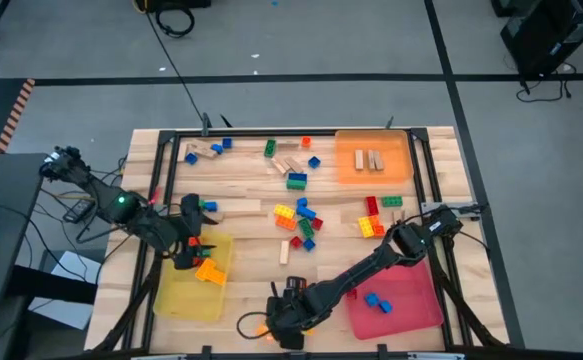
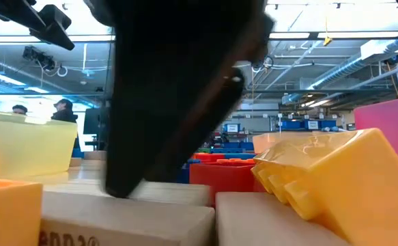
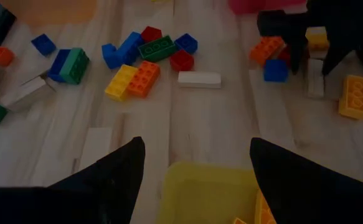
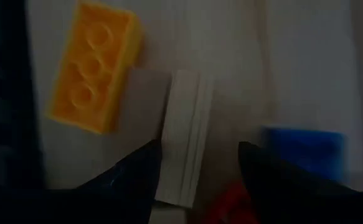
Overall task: Sort blocks by size
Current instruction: Put the brown block into the orange bin
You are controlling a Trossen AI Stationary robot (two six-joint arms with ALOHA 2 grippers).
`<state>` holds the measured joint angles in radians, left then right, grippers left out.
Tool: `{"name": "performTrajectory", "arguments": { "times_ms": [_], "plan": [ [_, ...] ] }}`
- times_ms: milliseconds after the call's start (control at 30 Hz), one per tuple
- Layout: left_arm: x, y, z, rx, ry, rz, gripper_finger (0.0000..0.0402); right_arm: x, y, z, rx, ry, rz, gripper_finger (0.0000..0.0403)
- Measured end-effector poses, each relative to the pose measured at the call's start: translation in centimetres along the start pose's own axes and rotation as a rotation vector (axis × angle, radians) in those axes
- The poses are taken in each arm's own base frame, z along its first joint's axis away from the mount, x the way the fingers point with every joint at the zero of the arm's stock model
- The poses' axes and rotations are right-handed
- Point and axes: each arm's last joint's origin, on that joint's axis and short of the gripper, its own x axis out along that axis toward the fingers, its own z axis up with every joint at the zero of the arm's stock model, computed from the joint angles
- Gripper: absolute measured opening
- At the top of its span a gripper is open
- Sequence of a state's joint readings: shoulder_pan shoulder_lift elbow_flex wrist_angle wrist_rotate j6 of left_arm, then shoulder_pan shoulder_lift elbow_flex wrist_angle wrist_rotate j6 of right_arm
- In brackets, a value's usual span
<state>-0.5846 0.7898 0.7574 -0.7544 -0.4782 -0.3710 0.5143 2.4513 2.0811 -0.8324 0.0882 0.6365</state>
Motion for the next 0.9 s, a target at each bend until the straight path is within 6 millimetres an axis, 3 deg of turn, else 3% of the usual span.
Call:
{"name": "performTrajectory", "arguments": {
  "times_ms": [567, 667, 800, 900],
  "plan": [
    [0.0, 0.0, 0.0, -0.004, -0.002, 0.0, 0.0296, 1.3, -1.0, -0.1, 0.027, 0.006, 0.025, 0.0182],
    [0.0, 0.0, 0.0, -0.004, -0.002, 0.0, 0.0296, 1.3, -1.1, -0.1, 0.004, 0.015, 0.027, 0.0149],
    [0.0, 0.0, 0.1, -0.006, -0.006, -0.001, 0.0296, 1.3, -1.2, -0.1, -0.024, 0.018, 0.033, 0.0075],
    [0.0, -0.1, 0.2, -0.012, -0.016, -0.006, 0.0296, 1.4, -1.3, 0.0, -0.011, 0.017, 0.038, 0.0068]
  ]
}}
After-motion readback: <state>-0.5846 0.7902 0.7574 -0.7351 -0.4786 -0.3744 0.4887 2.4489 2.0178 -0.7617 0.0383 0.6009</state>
